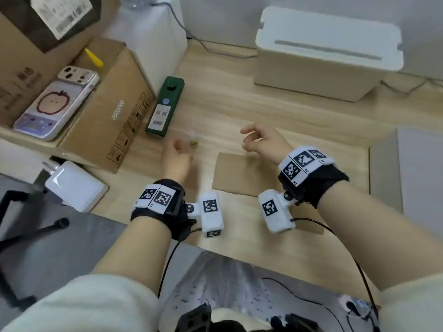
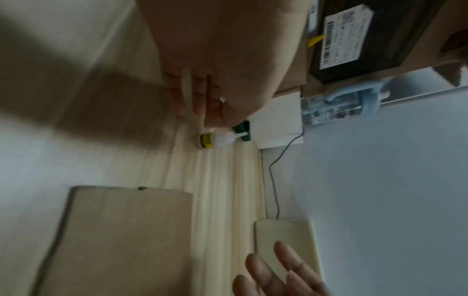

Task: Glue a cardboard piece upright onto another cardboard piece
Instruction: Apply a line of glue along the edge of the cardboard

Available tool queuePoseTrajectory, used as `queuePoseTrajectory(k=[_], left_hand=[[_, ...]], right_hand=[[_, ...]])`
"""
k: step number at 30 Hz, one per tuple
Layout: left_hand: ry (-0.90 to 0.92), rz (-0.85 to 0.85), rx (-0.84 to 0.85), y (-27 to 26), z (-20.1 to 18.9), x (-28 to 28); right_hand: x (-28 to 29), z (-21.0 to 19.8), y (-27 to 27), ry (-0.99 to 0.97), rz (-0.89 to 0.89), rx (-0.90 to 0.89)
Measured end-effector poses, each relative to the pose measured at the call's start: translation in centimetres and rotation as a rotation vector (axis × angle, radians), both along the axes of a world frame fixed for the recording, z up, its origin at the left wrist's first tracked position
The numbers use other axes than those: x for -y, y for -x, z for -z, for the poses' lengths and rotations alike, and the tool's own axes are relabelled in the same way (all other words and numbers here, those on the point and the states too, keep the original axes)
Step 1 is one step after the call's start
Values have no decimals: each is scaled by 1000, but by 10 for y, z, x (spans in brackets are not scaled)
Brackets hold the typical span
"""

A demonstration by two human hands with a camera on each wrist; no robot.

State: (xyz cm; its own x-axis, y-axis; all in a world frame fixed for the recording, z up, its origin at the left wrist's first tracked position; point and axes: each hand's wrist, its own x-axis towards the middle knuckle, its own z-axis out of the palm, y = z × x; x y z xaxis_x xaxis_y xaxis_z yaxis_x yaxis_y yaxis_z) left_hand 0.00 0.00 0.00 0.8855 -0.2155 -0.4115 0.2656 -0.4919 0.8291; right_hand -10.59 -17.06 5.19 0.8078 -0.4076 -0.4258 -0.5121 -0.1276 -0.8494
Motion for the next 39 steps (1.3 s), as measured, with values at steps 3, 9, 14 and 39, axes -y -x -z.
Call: queuePoseTrajectory(k=[3,9,14,39], left_hand=[[-64,-15,14,-3,12,2],[-76,73,95,-22,23,22],[-17,130,168,-19,17,29],[21,886,284,65,23,72]], right_hand=[[-9,20,1,-57,41,-28],[-28,53,-1,-152,155,3],[-40,57,-4,-244,189,45],[15,78,88,-983,737,472]])
